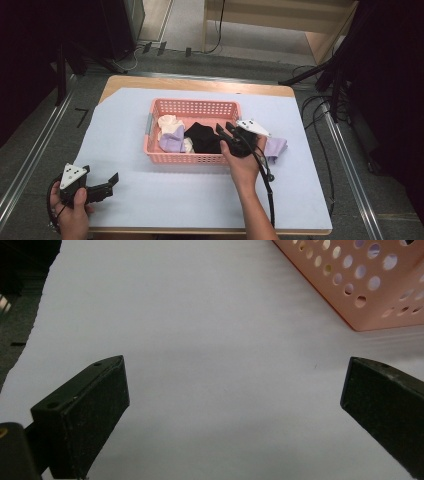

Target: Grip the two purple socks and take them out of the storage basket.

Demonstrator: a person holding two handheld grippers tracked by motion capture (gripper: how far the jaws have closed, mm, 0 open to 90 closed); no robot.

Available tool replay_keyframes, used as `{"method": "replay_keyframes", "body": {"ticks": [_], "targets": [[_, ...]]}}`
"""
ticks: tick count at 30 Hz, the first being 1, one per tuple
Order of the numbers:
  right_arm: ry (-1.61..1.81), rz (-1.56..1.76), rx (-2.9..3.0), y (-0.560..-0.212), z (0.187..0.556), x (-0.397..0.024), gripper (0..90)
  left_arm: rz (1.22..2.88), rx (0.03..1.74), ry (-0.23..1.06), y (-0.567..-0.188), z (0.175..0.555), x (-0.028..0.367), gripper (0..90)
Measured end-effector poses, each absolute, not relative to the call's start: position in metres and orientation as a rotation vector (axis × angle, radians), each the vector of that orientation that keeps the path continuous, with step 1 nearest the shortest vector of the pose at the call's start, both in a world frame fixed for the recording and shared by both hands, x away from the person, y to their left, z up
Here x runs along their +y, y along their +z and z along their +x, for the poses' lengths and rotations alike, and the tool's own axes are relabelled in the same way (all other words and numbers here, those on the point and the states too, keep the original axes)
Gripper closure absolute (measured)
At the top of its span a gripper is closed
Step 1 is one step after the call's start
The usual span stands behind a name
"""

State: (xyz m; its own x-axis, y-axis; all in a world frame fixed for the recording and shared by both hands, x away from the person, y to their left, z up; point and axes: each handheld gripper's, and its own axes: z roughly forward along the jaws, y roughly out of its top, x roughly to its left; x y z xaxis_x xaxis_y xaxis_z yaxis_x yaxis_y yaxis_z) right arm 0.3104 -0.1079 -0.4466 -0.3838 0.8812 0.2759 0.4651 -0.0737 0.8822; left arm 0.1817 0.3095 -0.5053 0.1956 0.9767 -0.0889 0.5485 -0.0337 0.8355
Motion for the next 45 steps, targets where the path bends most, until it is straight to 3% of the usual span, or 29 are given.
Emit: {"method": "replay_keyframes", "body": {"ticks": [25, 45], "targets": [[1.229, 1.508, 2.109, -0.459, 0.335, -0.008, 60.0, 1.686, 1.461, 0.683, -0.505, 0.182, 0.311, 0.0], [0.999, 1.754, 2.327, -0.474, 0.357, 0.019, 59.5, 1.684, 1.464, 0.683, -0.505, 0.182, 0.310, 0.1]]}}
